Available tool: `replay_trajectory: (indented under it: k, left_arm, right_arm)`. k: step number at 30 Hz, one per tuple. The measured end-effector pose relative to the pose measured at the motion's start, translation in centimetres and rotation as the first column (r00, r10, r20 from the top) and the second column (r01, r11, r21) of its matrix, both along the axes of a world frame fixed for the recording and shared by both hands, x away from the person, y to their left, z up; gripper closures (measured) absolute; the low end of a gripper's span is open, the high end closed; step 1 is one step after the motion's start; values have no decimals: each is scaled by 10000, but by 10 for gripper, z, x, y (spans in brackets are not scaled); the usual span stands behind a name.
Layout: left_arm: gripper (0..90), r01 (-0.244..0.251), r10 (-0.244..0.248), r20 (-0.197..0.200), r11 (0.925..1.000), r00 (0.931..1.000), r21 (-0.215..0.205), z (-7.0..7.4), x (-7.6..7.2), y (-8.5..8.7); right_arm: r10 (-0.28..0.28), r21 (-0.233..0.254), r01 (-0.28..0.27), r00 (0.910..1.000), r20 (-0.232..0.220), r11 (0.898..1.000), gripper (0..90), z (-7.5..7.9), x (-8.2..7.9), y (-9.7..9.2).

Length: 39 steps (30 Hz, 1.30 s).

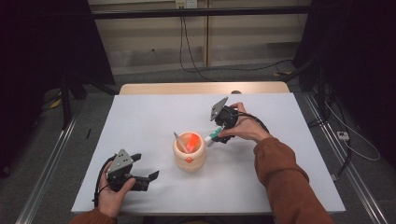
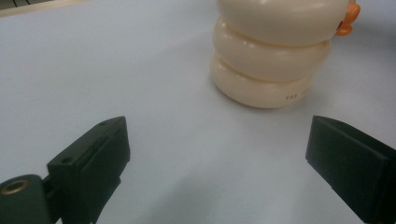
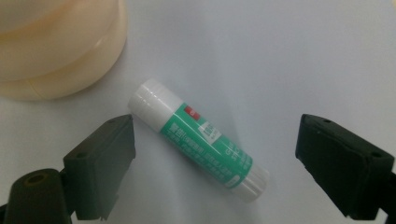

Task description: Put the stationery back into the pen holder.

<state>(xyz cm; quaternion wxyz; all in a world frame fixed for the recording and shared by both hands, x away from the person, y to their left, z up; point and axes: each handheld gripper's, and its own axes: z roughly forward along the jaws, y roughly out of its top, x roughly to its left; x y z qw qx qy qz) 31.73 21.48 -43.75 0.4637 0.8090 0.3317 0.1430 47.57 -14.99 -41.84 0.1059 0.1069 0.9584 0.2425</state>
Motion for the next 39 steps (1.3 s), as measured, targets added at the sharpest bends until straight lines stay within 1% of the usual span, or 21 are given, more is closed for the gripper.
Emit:
replay_trajectory:
  k: [1,2,4,6,7,10,11,13,17,19,20,21,24,26,27,28,29,33,35,36,39]
  left_arm:
    - [62,14,-14,8,10000,10000,-13,0,0,0]
    - [61,4,-4,-1,10000,10000,-2,0,0,0]
    - [62,-4,4,-1,10000,10000,6,0,0,0]
    - [62,-30,30,1,10000,10000,7,0,0,0]
    - [61,-32,32,2,10000,10000,5,0,0,0]
    - [61,-8,8,-15,10000,10000,74,0,0,0]
    - [62,-22,22,-27,10000,10000,22,0,0,0]
    - [62,-7,7,-9,10000,10000,-19,0,0,0]
    - [62,5,-5,-25,10000,10000,70,0,1,0]
    - [61,20,-20,-45,10000,10000,56,-1,0,-1]
    - [62,34,-34,-32,10000,10000,65,0,0,0]
    - [62,34,-34,-28,10000,10000,74,0,0,0]
    - [61,21,-21,-36,10000,10000,-1,-1,0,0]
    - [62,27,-27,-52,10000,10000,14,0,0,0]
    - [62,25,-25,-52,10000,10000,10,-1,0,0]
    - [61,35,-35,-48,10000,10000,-29,-1,0,0]
    - [62,57,-57,-59,10000,10000,-30,-1,0,0]
    - [62,67,-67,-74,10000,10000,21,-1,0,0]
    - [62,73,-73,-74,10000,9999,21,-1,0,0]
    - [61,78,-78,-43,10000,10000,49,-1,0,0]
    - [62,62,-61,-90,10000,9999,43,-1,1,0]
  right_arm:
    - [81,-20,-81,10000,-36,10000,127,-1,0,1]
    - [343,-12,-343,9994,-45,9994,137,-1,1,1]
    - [437,-311,-441,9989,-139,9985,134,-1,-1,3]
    - [713,-524,-724,9972,-229,9960,149,0,0,5]
    - [776,-635,-786,9968,-185,9949,152,1,0,6]
    - [920,-705,-928,9957,-140,9932,175,0,0,10]
    - [1038,-775,-1051,9944,-204,9914,208,-1,0,11]
    - [1217,-961,-1226,9924,-159,9878,217,-4,0,13]
    - [1519,-1334,-1547,9879,-309,9789,258,-8,1,16]
    - [1646,-1415,-1676,9858,-325,9757,263,-8,3,19]
    - [1797,-1526,-1824,9832,-313,9713,265,-8,3,21]
    - [1802,-1639,-1845,9828,-408,9691,268,-8,4,23]
    - [2202,-1892,-2261,9741,-521,9556,319,-9,5,28]
    - [2306,-1964,-2377,9713,-587,9513,328,-10,6,30]
    - [2476,-2053,-2540,9672,-564,9452,337,-11,8,31]
    - [2456,-2187,-2531,9674,-610,9424,337,-12,7,32]
    - [2530,-2263,-2618,9651,-676,9382,338,-14,7,32]
    - [2729,-2213,-2824,9593,-728,9334,408,-16,8,35]
    - [2827,-2314,-2955,9552,-872,9269,450,-18,9,36]
    - [2916,-2311,-3057,9519,-937,9237,490,-18,9,37]
    - [2993,-2256,-3160,9483,-1057,9215,525,-18,10,37]
